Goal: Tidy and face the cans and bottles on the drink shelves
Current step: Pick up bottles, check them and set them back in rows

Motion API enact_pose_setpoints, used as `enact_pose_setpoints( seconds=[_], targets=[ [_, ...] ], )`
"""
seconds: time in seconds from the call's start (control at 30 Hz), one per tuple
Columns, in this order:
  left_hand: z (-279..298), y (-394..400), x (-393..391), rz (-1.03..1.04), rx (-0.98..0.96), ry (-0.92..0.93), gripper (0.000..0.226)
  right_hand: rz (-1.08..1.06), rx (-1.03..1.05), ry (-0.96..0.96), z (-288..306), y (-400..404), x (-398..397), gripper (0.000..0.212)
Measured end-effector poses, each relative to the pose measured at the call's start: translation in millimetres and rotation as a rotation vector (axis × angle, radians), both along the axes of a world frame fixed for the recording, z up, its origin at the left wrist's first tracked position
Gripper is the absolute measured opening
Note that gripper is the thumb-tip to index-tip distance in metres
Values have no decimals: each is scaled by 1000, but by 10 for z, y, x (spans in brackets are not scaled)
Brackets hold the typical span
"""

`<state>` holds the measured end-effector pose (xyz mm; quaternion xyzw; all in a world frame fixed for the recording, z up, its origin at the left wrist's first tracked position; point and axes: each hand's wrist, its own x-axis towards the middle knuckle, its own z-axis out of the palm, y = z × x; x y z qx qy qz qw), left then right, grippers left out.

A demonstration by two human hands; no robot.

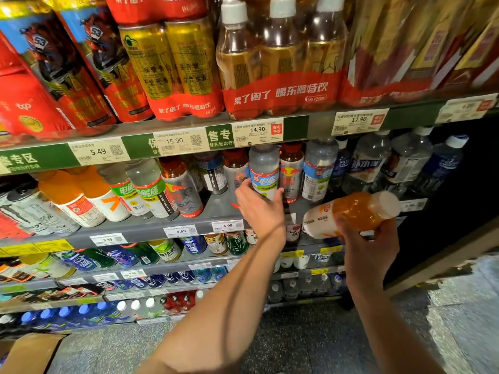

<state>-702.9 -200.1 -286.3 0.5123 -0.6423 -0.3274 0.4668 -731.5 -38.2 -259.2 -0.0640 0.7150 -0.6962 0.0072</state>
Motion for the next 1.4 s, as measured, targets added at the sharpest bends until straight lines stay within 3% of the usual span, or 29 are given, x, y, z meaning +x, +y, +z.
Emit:
enact_pose_setpoints(
  seconds=[0.23,0.63,0.83,0.97,1.13,1.33,1.4],
  targets=[
    [12,-3,-69,39,27,13,69,-56,-39,-45,0,186,-72,66],
    [-13,32,74,-129,99,52,65,61,3,-90,-44,80,9,56],
    [33,32,467,-147,203,202,86,97,6,-83,-30,9,40,57],
    [27,-114,873,-44,178,272,107,91,-3,-65,-4,-77,99,74],
    [77,-362,1159,49,138,302,74,159,4,-57,-10,-197,179,66],
    [143,-655,1049,41,131,165,74,219,-1,7,28,-328,286,72],
    [112,-720,993,3,117,77,73,243,-11,12,40,-349,297,63]
  ],
)
